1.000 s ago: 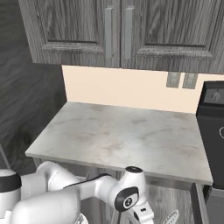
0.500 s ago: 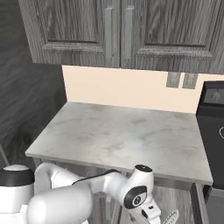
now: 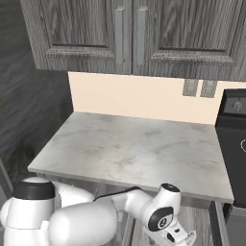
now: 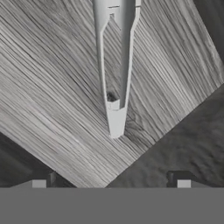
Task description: Take the tongs from the drawer on the right and place them on the dining counter next to the tray containing the hot dog.
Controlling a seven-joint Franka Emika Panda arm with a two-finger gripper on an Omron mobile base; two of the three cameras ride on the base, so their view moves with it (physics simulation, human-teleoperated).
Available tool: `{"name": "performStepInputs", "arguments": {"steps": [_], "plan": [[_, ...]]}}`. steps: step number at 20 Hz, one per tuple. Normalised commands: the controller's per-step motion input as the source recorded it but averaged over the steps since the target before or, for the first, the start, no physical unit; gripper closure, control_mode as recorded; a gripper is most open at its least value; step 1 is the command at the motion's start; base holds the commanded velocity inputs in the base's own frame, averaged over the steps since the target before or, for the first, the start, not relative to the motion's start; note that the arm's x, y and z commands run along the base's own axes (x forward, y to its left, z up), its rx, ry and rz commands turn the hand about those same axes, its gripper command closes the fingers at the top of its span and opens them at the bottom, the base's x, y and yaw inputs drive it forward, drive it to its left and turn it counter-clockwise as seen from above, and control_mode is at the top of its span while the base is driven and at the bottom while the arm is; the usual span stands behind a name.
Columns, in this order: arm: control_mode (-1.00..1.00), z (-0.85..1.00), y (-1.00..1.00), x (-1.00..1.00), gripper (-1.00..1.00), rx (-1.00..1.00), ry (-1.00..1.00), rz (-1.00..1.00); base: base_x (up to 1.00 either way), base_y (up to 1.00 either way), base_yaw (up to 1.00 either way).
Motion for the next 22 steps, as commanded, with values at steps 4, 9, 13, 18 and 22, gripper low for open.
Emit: {"name": "performStepInputs", "arguments": {"steps": [4,9,13,18,22], "plan": [[-1.0,-0.32,0.0,0.0,-1.0,0.01,-0.04,0.0,0.0,0.0,0.0],[-1.0,-0.27,0.0,0.01,-1.0,0.02,-0.03,0.0,0.0,0.0,0.0],[-1.0,-0.21,-0.01,0.09,-1.0,0.02,0.0,0.0,0.0,0.0,0.0],[-1.0,-0.18,-0.11,0.13,-1.0,0.03,0.0,0.0,0.0,0.0,0.0],[-1.0,-0.13,-0.23,0.11,-1.0,0.05,0.0,0.0,0.0,0.0,0.0]]}}
